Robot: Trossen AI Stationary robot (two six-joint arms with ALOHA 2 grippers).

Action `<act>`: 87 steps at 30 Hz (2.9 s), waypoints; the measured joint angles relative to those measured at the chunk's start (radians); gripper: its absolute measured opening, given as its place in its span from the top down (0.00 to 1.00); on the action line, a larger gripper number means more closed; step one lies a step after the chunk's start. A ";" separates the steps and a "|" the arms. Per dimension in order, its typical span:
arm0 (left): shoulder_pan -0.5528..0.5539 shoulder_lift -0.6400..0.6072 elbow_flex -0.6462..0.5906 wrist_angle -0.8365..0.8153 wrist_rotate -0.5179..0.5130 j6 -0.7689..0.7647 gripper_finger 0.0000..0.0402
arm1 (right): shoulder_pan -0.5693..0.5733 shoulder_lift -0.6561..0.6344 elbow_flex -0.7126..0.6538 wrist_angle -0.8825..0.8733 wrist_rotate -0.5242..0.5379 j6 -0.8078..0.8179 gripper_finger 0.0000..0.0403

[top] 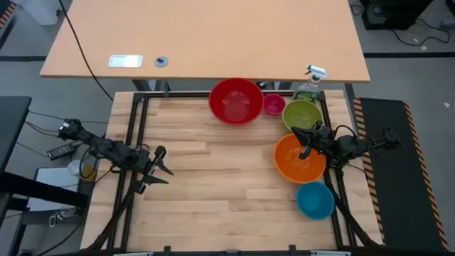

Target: Nest bowls inside each other

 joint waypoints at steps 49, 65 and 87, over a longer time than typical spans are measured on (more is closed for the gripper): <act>0.000 0.267 0.363 0.060 -0.506 0.008 0.59 | -0.102 0.581 0.610 -0.587 0.058 0.334 0.98; 0.140 0.308 0.430 -0.059 -0.449 0.076 0.59 | -0.470 1.202 1.087 -1.717 -0.636 0.753 0.41; 0.199 0.379 0.453 0.006 -0.320 0.137 0.59 | -0.211 1.458 1.177 -1.384 -0.708 0.879 0.35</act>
